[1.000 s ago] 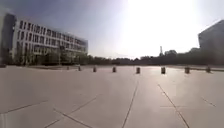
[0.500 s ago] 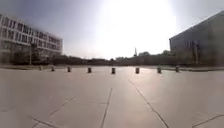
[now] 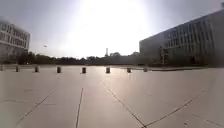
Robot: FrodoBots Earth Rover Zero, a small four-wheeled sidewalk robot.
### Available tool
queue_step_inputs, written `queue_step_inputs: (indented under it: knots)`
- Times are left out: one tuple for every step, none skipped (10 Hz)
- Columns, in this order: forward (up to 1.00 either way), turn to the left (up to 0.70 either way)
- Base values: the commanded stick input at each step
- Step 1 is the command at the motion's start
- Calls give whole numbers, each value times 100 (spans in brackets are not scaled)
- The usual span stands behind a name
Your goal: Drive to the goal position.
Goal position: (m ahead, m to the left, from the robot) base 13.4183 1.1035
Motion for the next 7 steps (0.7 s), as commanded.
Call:
queue_step_inputs:
  knots:
    - [0,0]
    - [0,0]
    - [0,0]
    - [21,0]
    - [70,0]
    - [70,0]
    - [70,0]
